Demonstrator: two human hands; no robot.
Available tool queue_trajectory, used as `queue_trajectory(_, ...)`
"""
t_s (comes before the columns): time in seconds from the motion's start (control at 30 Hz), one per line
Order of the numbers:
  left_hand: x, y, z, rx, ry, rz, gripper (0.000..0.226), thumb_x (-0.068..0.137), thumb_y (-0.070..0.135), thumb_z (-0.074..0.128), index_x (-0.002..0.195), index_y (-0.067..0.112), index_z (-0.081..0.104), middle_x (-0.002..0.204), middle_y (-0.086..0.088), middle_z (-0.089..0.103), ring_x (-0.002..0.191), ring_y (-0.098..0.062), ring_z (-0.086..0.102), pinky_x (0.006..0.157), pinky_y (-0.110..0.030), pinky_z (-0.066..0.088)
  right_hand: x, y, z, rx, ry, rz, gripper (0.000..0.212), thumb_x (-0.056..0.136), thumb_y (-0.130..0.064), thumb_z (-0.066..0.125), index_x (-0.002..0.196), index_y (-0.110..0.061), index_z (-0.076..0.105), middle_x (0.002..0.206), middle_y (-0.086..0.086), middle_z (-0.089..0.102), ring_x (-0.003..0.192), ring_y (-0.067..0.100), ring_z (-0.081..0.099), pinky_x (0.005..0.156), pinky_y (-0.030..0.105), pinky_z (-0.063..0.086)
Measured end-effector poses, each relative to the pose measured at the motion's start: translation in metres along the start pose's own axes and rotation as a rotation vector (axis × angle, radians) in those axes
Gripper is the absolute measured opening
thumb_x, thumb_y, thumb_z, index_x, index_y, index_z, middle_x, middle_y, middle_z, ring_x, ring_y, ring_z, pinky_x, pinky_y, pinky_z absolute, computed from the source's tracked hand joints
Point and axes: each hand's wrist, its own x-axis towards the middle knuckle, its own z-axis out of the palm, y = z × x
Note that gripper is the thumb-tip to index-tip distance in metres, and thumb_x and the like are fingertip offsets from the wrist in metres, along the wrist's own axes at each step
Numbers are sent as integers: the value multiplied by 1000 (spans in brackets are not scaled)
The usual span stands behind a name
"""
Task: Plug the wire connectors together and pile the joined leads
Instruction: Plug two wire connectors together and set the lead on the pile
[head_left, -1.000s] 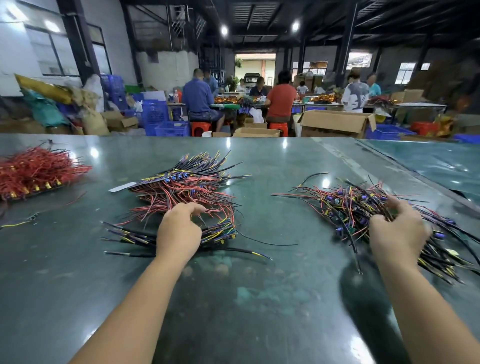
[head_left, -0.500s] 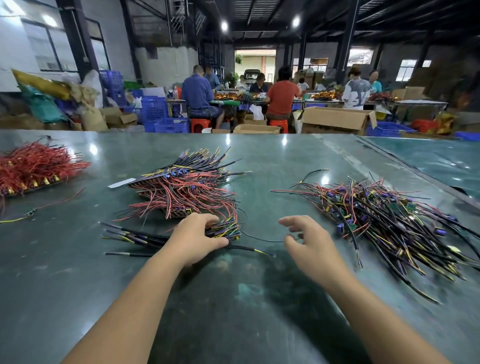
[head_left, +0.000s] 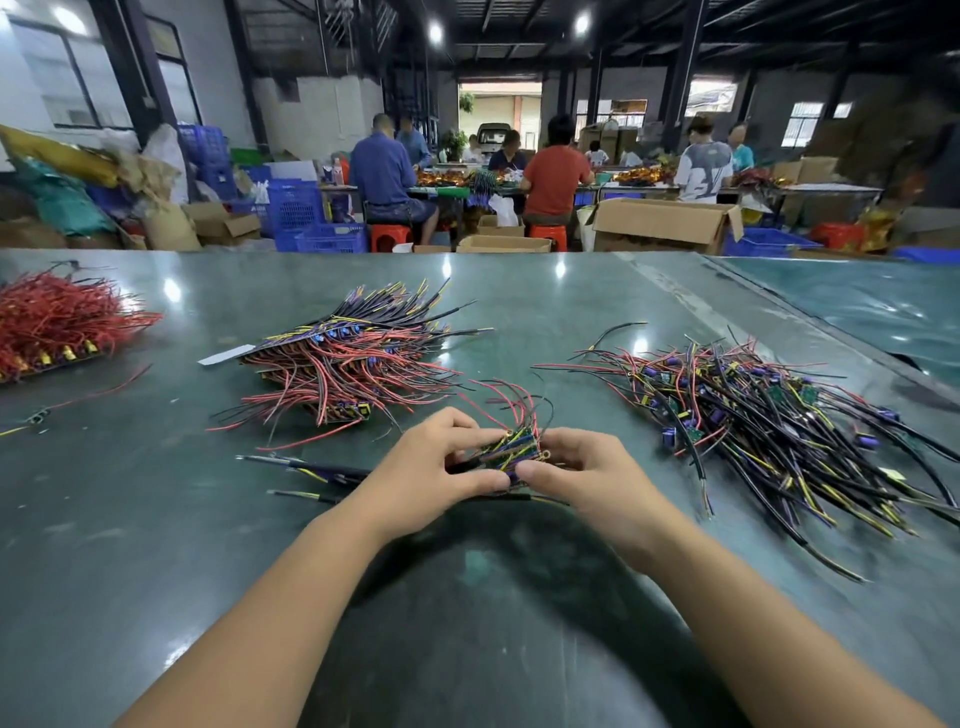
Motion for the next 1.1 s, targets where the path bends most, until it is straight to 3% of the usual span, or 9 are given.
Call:
queue_trajectory(0.2, 1, -3, 0, 223, -3, 114, 36, 91, 24, 62, 126, 16, 62, 104, 2, 56, 98, -11, 54, 92, -21, 39, 1, 1, 2, 83, -17, 2, 25, 85, 4, 62, 105, -10, 68, 105, 7, 73, 92, 9, 66, 89, 22, 51)
queue_trajectory(0.33, 0, -2, 1, 327, 49, 209, 26, 91, 22, 62, 113, 10, 69, 101, -3, 66, 96, -19, 58, 88, -28, 43, 3, 4, 3, 74, 10, 12, 21, 87, 3, 61, 103, -7, 69, 103, 5, 73, 91, 8, 65, 87, 20, 50)
queue_trajectory(0.53, 1, 3, 6, 365, 183, 218, 16, 92, 27, 59, 91, 15, 70, 89, 4, 68, 86, -19, 62, 78, -40, 49, 5, 7, 5, 182, 74, 75, 21, 87, 9, 56, 97, -4, 69, 89, 4, 71, 77, 6, 62, 74, 16, 50)
queue_trajectory(0.77, 0, 4, -2, 378, 147, 212, 20, 91, 39, 59, 94, 21, 69, 89, 8, 63, 82, -18, 62, 71, -38, 49, 7, 8, 0, 240, 188, 164, 34, 84, 15, 52, 74, -12, 72, 73, -2, 71, 69, 8, 62, 72, 21, 53)
queue_trajectory(0.93, -2, -2, -14, 441, 145, 187, 22, 93, 38, 56, 105, 27, 71, 84, 6, 63, 84, -22, 63, 71, -39, 50, 11, 9, -4, 256, 316, 223, 33, 86, 12, 52, 74, -13, 69, 63, -7, 69, 60, 1, 61, 62, 14, 53)
queue_trajectory(1.1, -2, -4, -23, 507, 206, 176, 23, 93, 36, 55, 109, 30, 71, 82, 5, 63, 78, -22, 63, 65, -36, 48, 16, 11, -11, 317, 498, 245, 28, 85, 13, 54, 72, -10, 65, 69, 1, 66, 66, 12, 60, 62, 17, 55)
